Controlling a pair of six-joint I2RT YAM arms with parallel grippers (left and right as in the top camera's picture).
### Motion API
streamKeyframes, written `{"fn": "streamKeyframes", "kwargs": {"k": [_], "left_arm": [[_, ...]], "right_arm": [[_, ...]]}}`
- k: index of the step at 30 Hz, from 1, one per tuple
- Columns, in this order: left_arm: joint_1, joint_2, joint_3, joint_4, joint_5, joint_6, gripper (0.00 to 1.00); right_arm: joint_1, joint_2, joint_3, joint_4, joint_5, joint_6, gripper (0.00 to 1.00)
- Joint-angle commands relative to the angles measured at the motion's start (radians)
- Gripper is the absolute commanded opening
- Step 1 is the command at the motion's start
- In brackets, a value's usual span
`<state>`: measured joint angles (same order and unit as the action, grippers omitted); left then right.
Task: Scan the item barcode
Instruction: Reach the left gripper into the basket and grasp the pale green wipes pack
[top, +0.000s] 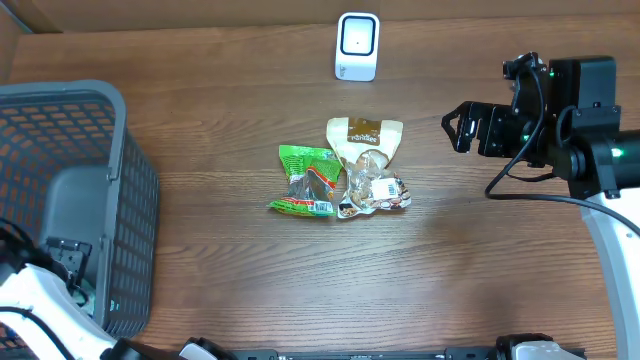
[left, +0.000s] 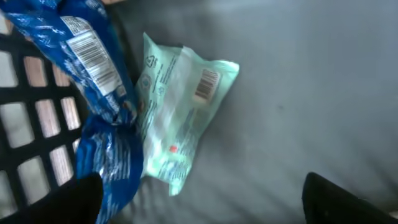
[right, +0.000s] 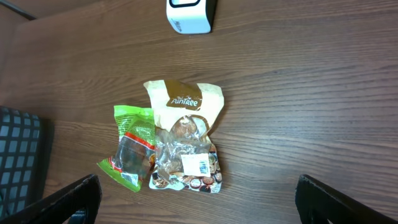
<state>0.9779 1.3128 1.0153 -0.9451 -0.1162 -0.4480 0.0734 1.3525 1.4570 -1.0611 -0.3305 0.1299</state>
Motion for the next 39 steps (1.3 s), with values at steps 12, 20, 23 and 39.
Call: {"fn": "streamKeyframes", "kwargs": {"k": [12,20,23,39], "left_arm": [[0.005,0.245,-0.129,0.147,-0.106,-0.05,0.97],[0.004,0.414,-0.129,0.203,-0.092,-0.055,0.74],[0.003,0.417,-0.126,0.218,-0.043,-0.057,0.43],[-0.085,0.382,0.369,-0.06,0.331,0.125,0.04]], "right_arm": [[0.004,-0.003,0.021,0.002,0.026,-0.008,1.0],[0.004,-0.003,0.021,0.0,0.026,-0.008,1.0],[0.004,-0.003,0.021,0.0,0.026,-0.008,1.0],[0.004,-0.003,0.021,0.0,0.026,-0.007,1.0]]}}
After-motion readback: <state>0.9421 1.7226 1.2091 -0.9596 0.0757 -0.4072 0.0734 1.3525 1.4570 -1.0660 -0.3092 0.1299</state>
